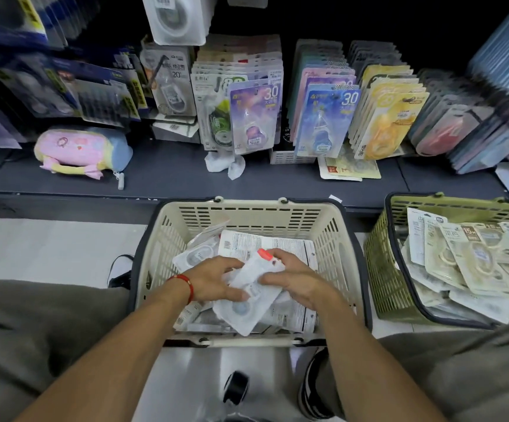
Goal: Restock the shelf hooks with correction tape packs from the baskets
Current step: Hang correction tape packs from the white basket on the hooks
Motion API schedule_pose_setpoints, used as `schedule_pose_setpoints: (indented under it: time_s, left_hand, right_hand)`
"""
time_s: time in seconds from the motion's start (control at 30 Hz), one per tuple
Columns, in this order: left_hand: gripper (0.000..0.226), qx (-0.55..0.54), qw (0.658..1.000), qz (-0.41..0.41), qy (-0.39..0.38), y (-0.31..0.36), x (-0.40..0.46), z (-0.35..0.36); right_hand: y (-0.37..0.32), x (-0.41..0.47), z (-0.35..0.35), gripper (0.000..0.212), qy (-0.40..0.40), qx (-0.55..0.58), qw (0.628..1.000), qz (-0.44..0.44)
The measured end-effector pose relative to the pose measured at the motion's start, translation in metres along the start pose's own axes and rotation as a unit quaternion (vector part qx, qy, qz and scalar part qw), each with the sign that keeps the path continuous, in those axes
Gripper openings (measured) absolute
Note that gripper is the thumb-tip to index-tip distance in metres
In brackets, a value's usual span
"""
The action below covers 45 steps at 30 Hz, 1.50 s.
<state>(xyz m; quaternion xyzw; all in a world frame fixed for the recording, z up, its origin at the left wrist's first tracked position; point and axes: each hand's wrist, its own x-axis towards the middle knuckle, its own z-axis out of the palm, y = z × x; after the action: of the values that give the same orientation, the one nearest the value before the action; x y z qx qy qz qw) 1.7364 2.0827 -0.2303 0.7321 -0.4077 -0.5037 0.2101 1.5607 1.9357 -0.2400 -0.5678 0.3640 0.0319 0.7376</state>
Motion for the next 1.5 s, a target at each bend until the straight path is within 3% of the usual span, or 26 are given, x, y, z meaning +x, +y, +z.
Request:
schedule_pose_setpoints:
  time_s: [0.03, 0.1, 0.17, 0.23, 0.27, 0.33, 0.4, 0.47, 0.57, 0.7, 0.87, 0.93, 1.0, 1.07, 1.17, 1.23, 1.33, 1.37, 1.43, 1.5]
  left_hand:
    - [0.055, -0.041, 0.999, -0.016, 0.021, -0.004, -0.003, 0.001]
    - [0.049, -0.099, 0.989, -0.05, 0.097, -0.017, -0.01, 0.006]
    - [0.047, -0.185, 0.966, -0.075, 0.163, -0.028, -0.02, 0.012]
    - [0.046, -0.292, 0.932, -0.098, 0.191, -0.035, -0.029, 0.017]
    - [0.047, -0.326, 0.918, -0.107, 0.198, -0.036, -0.033, 0.018]
    - [0.049, -0.368, 0.896, -0.121, 0.214, -0.039, -0.038, 0.018]
    - [0.048, -0.393, 0.879, -0.124, 0.239, -0.038, -0.04, 0.015]
    - [0.047, -0.411, 0.867, -0.122, 0.254, -0.035, -0.04, 0.012]
    - [0.044, -0.423, 0.86, -0.109, 0.263, -0.03, -0.037, 0.005]
    - [0.044, -0.397, 0.874, -0.106, 0.259, -0.025, -0.032, -0.003]
    - [0.029, -0.37, 0.886, -0.112, 0.254, -0.014, -0.03, -0.009]
    - [0.021, -0.39, 0.887, -0.115, 0.221, -0.007, -0.034, -0.008]
    - [0.027, -0.384, 0.905, -0.089, 0.159, -0.004, -0.039, -0.003]
    - [0.054, -0.327, 0.94, -0.045, 0.082, -0.002, -0.046, 0.003]
    - [0.07, -0.274, 0.96, -0.021, 0.052, -0.011, -0.052, 0.014]
    - [0.063, -0.306, 0.948, -0.037, 0.08, -0.021, -0.049, 0.02]
    - [0.054, -0.365, 0.917, -0.075, 0.142, -0.037, -0.047, 0.02]
    - [0.051, -0.388, 0.902, -0.086, 0.169, -0.043, -0.048, 0.017]
    - [0.047, -0.427, 0.873, -0.102, 0.211, -0.052, -0.048, 0.011]
    - [0.046, -0.465, 0.85, -0.114, 0.22, -0.057, -0.048, 0.008]
  right_hand:
    - [0.002, 0.007, 0.003, 0.042, 0.03, 0.017, 0.999, -0.011]
    - [0.008, 0.026, 0.006, 0.038, 0.162, 0.002, 0.986, -0.039]
    - [0.019, 0.049, -0.004, 0.049, 0.269, -0.187, 0.944, -0.029]
    - [0.036, 0.065, -0.019, 0.085, 0.235, -0.412, 0.88, 0.044]
    - [0.044, 0.069, -0.024, 0.096, 0.209, -0.467, 0.857, 0.071]
    - [0.057, 0.071, -0.028, 0.096, 0.218, -0.498, 0.837, 0.07]
    - [0.065, 0.071, -0.026, 0.078, 0.283, -0.497, 0.82, 0.012]
    - [0.064, 0.067, -0.027, 0.054, 0.301, -0.47, 0.829, -0.032]
    - [0.042, 0.055, -0.033, 0.027, 0.239, -0.367, 0.897, -0.06]
    - [-0.013, 0.026, -0.042, 0.025, 0.229, -0.29, 0.921, -0.123]
    - [-0.076, -0.006, -0.039, 0.013, 0.003, -0.342, 0.937, -0.075]
    - [-0.08, -0.005, -0.019, 0.012, -0.028, -0.367, 0.926, -0.08]
    - [-0.075, 0.005, 0.002, 0.023, 0.021, -0.382, 0.917, -0.111]
    - [-0.063, 0.015, 0.02, 0.033, 0.06, -0.382, 0.912, -0.139]
    - [-0.044, 0.027, 0.037, 0.039, 0.079, -0.33, 0.928, -0.155]
    - [-0.033, 0.036, 0.043, 0.038, 0.104, -0.253, 0.945, -0.177]
    - [-0.022, 0.05, 0.031, 0.015, 0.232, -0.148, 0.937, -0.213]
    - [-0.019, 0.055, 0.022, 0.009, 0.277, -0.169, 0.926, -0.196]
    - [-0.008, 0.063, 0.003, 0.018, 0.314, -0.281, 0.899, -0.122]
    - [0.007, 0.071, -0.007, 0.048, 0.216, -0.39, 0.893, -0.06]
